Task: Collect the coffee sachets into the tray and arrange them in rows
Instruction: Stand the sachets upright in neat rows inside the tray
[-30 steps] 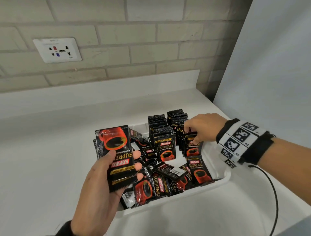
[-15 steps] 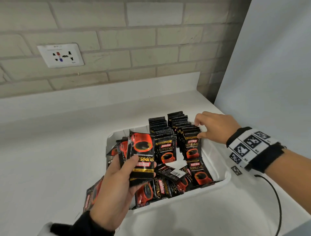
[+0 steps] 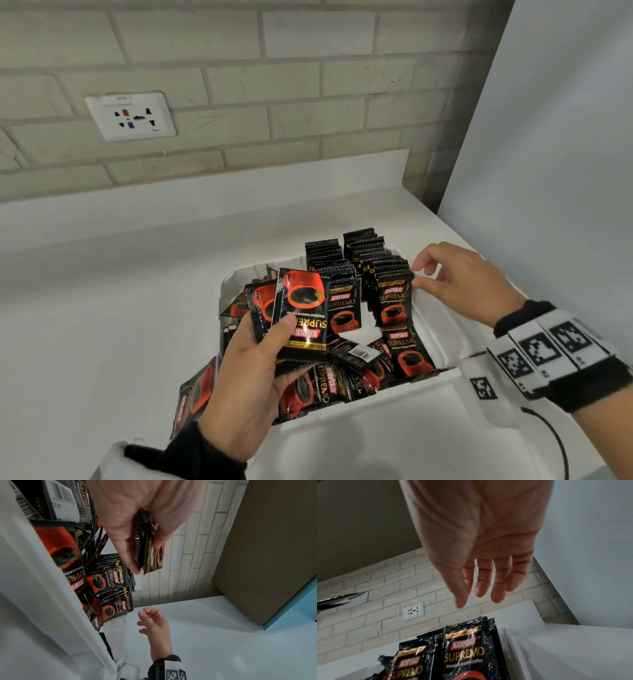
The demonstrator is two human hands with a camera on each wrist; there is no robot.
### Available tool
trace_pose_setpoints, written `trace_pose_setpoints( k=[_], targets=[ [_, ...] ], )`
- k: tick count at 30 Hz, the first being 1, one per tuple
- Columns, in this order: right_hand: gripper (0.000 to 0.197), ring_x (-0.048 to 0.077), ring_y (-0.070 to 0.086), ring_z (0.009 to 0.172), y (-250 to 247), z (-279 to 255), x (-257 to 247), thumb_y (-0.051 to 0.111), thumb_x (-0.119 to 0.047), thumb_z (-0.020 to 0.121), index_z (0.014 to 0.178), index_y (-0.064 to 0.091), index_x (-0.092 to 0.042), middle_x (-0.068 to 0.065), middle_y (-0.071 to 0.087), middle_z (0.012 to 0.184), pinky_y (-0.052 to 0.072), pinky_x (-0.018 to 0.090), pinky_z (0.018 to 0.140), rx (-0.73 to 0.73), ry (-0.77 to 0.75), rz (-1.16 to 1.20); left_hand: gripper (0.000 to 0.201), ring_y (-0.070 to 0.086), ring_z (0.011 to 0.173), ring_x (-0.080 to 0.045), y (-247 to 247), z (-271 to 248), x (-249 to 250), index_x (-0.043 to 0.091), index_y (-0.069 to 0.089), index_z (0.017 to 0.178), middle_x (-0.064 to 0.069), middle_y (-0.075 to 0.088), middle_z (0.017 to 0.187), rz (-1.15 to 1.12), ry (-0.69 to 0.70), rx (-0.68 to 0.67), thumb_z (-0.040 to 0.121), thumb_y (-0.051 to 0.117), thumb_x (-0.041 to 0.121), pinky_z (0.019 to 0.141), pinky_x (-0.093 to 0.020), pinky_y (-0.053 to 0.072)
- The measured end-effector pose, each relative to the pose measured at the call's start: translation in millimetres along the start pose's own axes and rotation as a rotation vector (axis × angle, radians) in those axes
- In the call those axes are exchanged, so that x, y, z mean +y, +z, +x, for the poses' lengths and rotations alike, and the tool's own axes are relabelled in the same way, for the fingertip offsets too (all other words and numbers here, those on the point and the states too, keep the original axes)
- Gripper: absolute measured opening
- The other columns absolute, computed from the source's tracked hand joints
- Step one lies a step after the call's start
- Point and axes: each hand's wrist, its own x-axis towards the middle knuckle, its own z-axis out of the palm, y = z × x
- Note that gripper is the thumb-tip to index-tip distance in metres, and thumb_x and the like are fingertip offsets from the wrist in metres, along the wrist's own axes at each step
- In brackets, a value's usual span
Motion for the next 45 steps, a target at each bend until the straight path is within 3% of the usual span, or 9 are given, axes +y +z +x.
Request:
trace_pose_setpoints(
  k=[7,15,21,26,30,34,40,43,45],
  targets=[
    [0.024,0.006,0.055,0.099,10.0,4.9,-20.0,0.052,-0.034,0.092,0.114,0.060,-0.029,-0.013,0.062,0.110,0.044,0.027,0.089,-0.516,-0.087,-0.231,0.023,0.072,0.078,-0.019,3.2,-1.4,-0.2,0.018,0.059,0.106,-0.005,0.074,0.087,-0.002,0.003,-0.055,0.085,0.055,0.008,0.058,-0.032,0.059],
    [0.032,0.015,0.052,0.110,13.1,23.5,-27.3,0.050,-0.028,0.094,0.125,0.052,-0.022,-0.004,0.056,0.123,0.038,0.023,0.085,-0.635,-0.071,-0.345,0.029,0.072,0.078,-0.021,0.7,-5.8,2.9,0.015,0.059,0.105,-0.007,0.074,0.087,-0.032,0.001,-0.073,0.076,0.059,0.010,0.055,-0.032,0.059],
    [0.018,0.008,0.056,0.103,2.2,12.2,-21.9,0.052,-0.031,0.092,0.109,0.059,-0.028,-0.009,0.061,0.113,0.044,0.027,0.092,-0.569,-0.069,-0.197,0.026,0.071,0.081,-0.030,2.0,-6.7,2.8,0.008,0.057,0.106,-0.020,0.071,0.094,-0.095,-0.032,-0.060,0.081,0.056,0.014,0.054,-0.036,0.058],
    [0.009,-0.007,0.059,0.066,-6.6,-22.7,-43.2,0.056,-0.035,0.088,0.081,0.059,-0.031,-0.011,0.066,0.081,0.046,0.010,0.065,-0.361,-0.073,0.338,0.021,0.071,0.077,-0.027,6.8,-6.7,-0.2,0.006,0.057,0.108,-0.018,0.072,0.093,-0.101,-0.040,-0.051,0.091,0.049,0.014,0.054,-0.036,0.058],
    [0.033,0.000,0.064,0.067,6.8,-46.5,-70.7,0.057,-0.051,0.074,0.096,0.057,-0.027,-0.009,0.067,0.084,0.045,0.012,0.057,-0.333,0.001,0.668,0.019,0.071,0.074,-0.018,16.2,-11.0,-2.8,0.016,0.060,0.103,-0.005,0.074,0.086,-0.035,-0.004,-0.111,0.087,0.053,0.009,0.062,-0.033,0.056],
    [0.021,0.005,0.061,0.064,31.6,-55.3,-81.8,0.067,-0.030,0.077,0.094,0.062,-0.020,-0.006,0.066,0.075,0.049,0.021,0.055,-0.246,0.060,0.974,0.022,0.070,0.069,-0.014,19.0,-14.7,-6.4,0.016,0.059,0.102,-0.003,0.074,0.082,0.032,0.022,-0.128,0.082,0.057,0.007,0.054,-0.024,0.055],
    [0.052,0.021,0.070,0.079,30.7,-51.1,-68.6,0.071,-0.028,0.054,0.101,0.054,-0.012,0.006,0.072,0.087,0.056,0.028,0.058,0.071,0.199,1.638,0.022,0.069,0.072,-0.022,12.9,-15.5,-2.6,0.013,0.057,0.109,-0.016,0.072,0.093,-0.079,-0.008,-0.113,0.092,0.045,0.019,0.063,-0.038,0.059],
    [0.073,0.025,0.069,0.088,28.2,-54.1,-68.8,0.083,-0.034,0.047,0.109,0.049,-0.017,0.007,0.069,0.097,0.058,0.040,0.067,-0.024,0.152,1.563,0.023,0.069,0.076,-0.025,14.4,-13.5,-2.2,0.008,0.057,0.110,-0.017,0.072,0.095,-0.071,-0.039,-0.065,0.096,0.040,0.018,0.068,-0.043,0.057],
    [0.053,0.021,0.067,0.089,26.0,-58.1,-77.3,0.075,-0.017,0.066,0.110,0.046,-0.020,0.007,0.065,0.099,0.057,0.038,0.075,-0.126,0.101,1.399,0.022,0.069,0.074,-0.021,15.3,-11.3,-5.3,0.008,0.060,0.103,-0.012,0.072,0.088,-0.027,-0.049,-0.045,0.095,0.041,0.015,0.070,-0.041,0.055]
  ],
)
